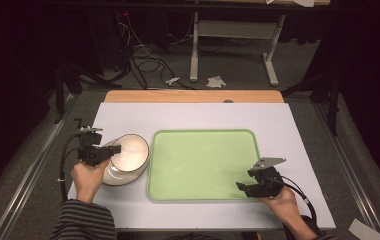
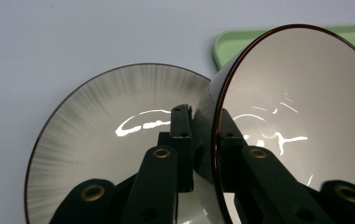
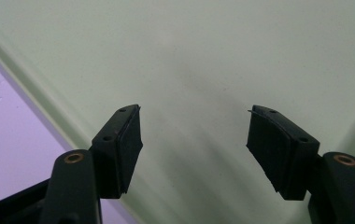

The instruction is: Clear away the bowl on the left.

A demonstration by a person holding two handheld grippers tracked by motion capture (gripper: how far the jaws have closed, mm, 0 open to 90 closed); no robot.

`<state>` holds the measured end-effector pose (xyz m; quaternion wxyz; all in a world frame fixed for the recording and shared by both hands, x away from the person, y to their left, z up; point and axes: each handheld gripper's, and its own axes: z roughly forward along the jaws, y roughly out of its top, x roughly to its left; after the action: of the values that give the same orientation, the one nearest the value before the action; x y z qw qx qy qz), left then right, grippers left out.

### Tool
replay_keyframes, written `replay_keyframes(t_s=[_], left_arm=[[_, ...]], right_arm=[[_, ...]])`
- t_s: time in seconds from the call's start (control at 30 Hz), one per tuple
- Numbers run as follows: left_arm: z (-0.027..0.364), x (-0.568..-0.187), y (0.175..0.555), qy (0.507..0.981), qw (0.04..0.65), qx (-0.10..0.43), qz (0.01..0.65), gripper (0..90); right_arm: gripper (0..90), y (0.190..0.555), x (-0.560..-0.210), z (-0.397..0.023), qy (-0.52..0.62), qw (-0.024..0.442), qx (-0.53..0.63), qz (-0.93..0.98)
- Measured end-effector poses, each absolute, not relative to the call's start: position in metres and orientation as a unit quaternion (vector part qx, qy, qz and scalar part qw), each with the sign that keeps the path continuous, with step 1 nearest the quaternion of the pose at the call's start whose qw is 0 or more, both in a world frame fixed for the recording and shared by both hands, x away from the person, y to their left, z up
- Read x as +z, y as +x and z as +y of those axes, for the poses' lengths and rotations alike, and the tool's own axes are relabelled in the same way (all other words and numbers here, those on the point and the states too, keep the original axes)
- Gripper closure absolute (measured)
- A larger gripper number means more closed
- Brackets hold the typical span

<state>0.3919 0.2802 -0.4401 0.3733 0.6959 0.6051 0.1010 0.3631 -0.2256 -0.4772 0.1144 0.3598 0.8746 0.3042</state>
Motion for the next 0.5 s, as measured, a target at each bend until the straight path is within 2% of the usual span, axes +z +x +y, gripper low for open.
replay_keyframes(t_s=[0.33,0.5], left_arm=[[0.257,-0.433,0.396,0.714,0.397,0.075,0.572,82.2],[0.255,-0.426,0.394,0.717,0.402,0.082,0.564,82.1]], right_arm=[[36.6,0.364,-0.479,-0.225,0.361,0.114,0.301,0.875],[36.4,0.364,-0.478,-0.225,0.361,0.115,0.301,0.875]])
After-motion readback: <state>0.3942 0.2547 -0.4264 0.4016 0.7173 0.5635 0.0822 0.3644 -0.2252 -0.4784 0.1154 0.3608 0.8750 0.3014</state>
